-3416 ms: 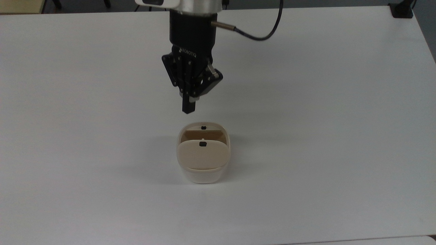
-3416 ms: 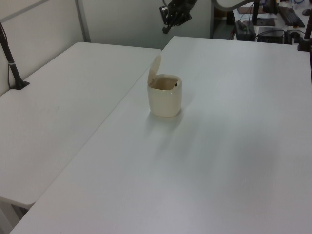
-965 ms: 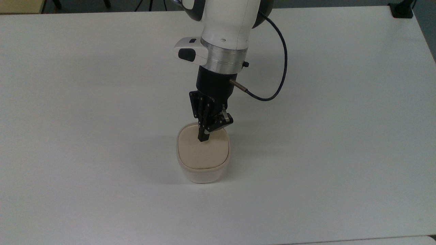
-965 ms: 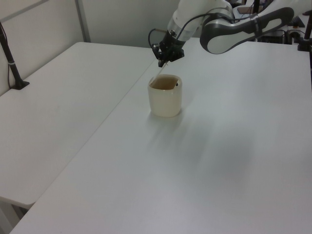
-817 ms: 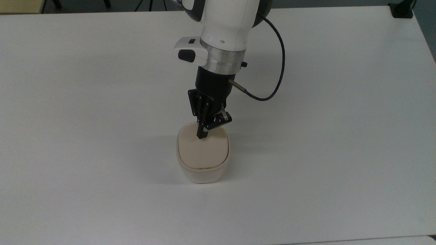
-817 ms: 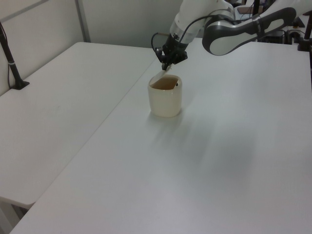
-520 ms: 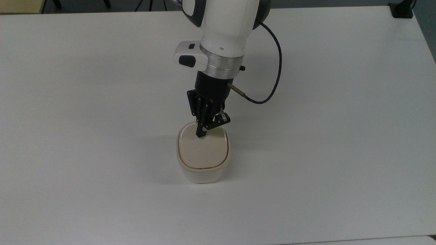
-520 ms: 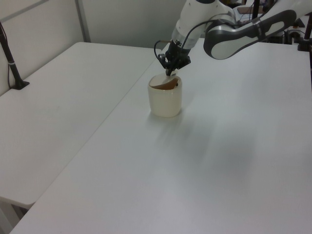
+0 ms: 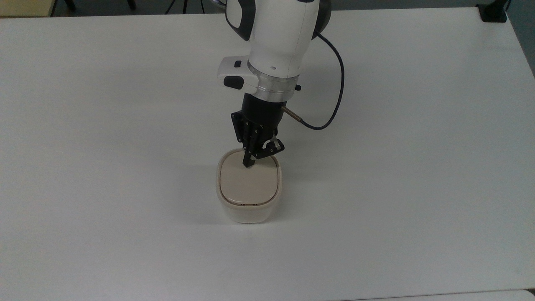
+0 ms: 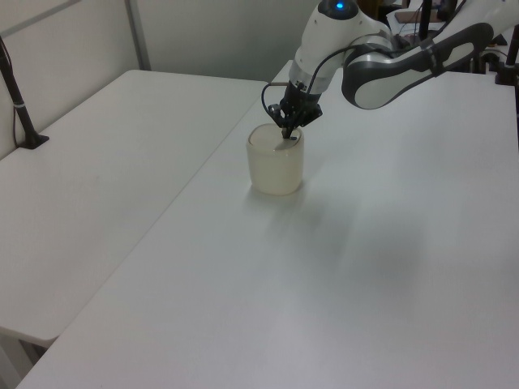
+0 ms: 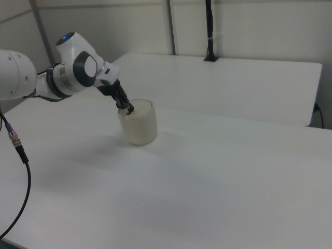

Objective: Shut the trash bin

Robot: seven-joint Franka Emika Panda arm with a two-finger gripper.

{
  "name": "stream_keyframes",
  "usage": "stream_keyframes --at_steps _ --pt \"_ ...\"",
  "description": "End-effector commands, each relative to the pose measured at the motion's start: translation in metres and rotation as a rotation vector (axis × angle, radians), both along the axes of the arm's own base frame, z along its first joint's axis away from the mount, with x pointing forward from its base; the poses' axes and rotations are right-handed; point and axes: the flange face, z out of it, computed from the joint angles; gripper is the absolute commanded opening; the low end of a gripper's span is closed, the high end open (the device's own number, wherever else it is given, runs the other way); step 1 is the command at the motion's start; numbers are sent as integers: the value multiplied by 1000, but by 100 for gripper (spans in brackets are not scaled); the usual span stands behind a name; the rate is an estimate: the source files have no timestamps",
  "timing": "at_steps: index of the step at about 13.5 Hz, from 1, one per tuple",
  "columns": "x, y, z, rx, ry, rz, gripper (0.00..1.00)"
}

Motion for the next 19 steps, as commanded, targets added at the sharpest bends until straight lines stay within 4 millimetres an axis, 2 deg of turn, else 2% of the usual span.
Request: stream_keyframes --at_steps 1,3,5,11,14,16,17,19 --pt "-17 8 -14 -15 55 30 0" --pt "-16 9 -17 -15 56 30 0" --pt "-16 5 1 -9 31 25 0" --pt "-36 -19 79 18 3 10 0" --pt "-69 -43 131 58 106 85 0" --pt "-89 -60 152 69 183 128 0" --pt "-105 -68 163 67 246 177 6" --pt "-123 -76 171 43 336 258 23"
